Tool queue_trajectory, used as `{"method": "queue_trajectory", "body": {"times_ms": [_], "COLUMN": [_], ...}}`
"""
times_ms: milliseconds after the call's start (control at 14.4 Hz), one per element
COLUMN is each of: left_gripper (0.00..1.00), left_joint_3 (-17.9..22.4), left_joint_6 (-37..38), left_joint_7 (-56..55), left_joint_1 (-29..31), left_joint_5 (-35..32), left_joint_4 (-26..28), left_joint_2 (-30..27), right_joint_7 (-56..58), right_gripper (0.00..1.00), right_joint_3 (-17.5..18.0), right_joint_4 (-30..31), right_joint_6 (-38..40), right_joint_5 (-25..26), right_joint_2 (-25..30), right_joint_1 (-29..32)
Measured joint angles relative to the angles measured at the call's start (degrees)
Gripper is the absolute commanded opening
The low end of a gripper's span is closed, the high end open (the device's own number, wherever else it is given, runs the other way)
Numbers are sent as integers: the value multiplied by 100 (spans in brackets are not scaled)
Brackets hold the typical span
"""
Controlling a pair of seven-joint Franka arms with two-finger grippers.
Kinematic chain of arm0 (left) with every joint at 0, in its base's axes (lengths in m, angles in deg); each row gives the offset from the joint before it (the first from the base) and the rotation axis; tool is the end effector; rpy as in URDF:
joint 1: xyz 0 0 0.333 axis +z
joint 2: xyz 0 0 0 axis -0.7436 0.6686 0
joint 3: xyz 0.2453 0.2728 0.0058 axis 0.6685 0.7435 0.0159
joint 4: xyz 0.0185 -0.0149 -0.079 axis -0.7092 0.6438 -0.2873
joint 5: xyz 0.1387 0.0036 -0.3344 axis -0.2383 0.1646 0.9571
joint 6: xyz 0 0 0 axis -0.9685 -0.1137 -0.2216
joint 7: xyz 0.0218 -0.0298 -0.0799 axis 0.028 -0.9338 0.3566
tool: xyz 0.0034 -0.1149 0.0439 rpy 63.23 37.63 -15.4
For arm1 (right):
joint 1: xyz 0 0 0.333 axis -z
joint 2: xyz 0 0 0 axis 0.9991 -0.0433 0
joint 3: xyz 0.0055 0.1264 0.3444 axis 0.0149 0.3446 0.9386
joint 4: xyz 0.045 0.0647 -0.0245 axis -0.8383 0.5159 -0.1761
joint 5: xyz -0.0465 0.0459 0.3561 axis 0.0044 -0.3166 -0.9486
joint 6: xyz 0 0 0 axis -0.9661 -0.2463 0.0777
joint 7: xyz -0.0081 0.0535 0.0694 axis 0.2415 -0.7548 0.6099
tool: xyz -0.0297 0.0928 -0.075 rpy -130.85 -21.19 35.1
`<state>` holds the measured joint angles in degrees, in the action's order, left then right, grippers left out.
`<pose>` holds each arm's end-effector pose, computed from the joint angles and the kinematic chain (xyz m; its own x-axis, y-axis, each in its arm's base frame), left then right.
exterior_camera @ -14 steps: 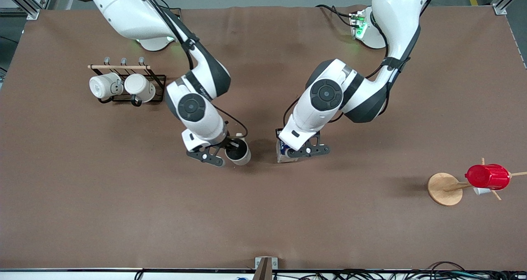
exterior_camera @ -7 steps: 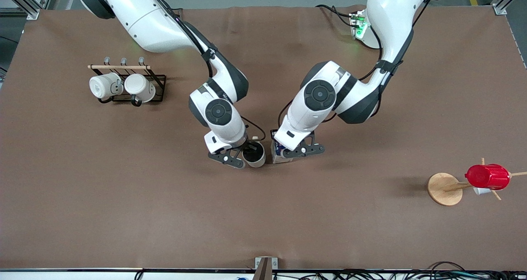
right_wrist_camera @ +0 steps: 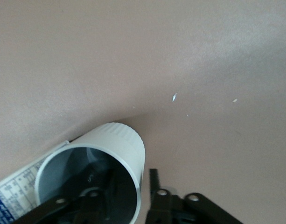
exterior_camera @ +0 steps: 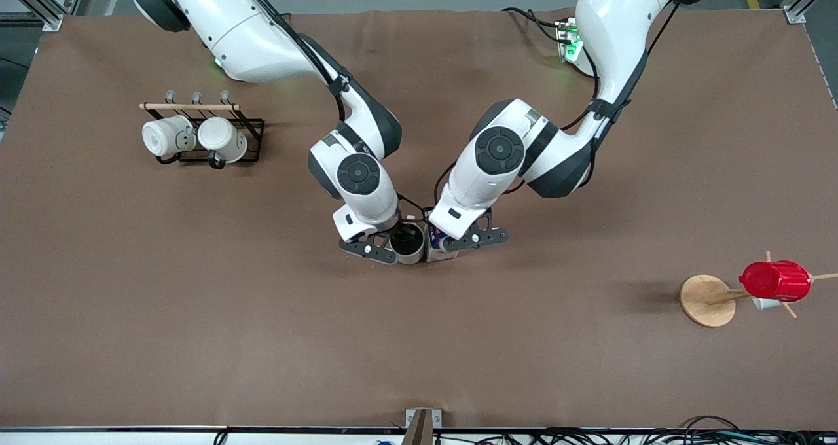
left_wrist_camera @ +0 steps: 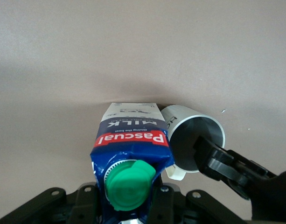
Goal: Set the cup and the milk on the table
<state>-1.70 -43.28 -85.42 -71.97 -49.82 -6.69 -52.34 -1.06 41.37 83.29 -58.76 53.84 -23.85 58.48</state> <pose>0.5755 -0.4488 0.3804 0.9830 0.1755 -0.0531 0.1821 -0.9681 0.1721 0.5970 0.4472 0.2926 0.9493 -0.3142 0.0026 -0.3127 -0.9456 -0.0901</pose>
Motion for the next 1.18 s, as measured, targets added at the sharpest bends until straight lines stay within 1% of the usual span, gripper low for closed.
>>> {"method": "queue_trajectory", "body": {"times_ms": [70,139,209,348,487,765,974,1113,1183], "left_gripper": [66,79,100,100,100,100,100,100,100], "left_joint_3": [0,0,-1,0,1,29,249,306,307], "left_joint_6": [-8,-20,-34,-65,-69,0,636,1051,1335], "left_joint_7": [-4,-8,-13,-16,-17,-17,-17,53,131], "left_joint_1": [-10,-21,-29,-36,-38,-5,183,467,596], "left_joint_5": [0,0,0,0,0,-1,-75,-420,-649], "left_joint_4": [-13,-33,-54,-81,-100,-284,-389,-397,-395], "left_joint_2": [17,41,67,105,111,3,-473,-863,-1036], "right_joint_7": [0,0,2,99,473,1499,1946,2481,2787], "right_gripper": [100,100,100,100,100,100,100,100,100], "right_joint_3": [-2,-7,-14,-22,-34,-64,-66,-102,-217], "right_joint_4": [-46,-102,-161,-234,-226,-191,-144,-86,-65], "right_joint_6": [18,115,350,960,1584,2803,3355,3564,3650], "right_joint_5": [5,10,21,53,88,97,95,94,91], "right_joint_2": [19,63,167,590,1208,2447,3128,3442,3565], "right_joint_1": [10,28,75,273,630,1748,2528,2922,3030]}}
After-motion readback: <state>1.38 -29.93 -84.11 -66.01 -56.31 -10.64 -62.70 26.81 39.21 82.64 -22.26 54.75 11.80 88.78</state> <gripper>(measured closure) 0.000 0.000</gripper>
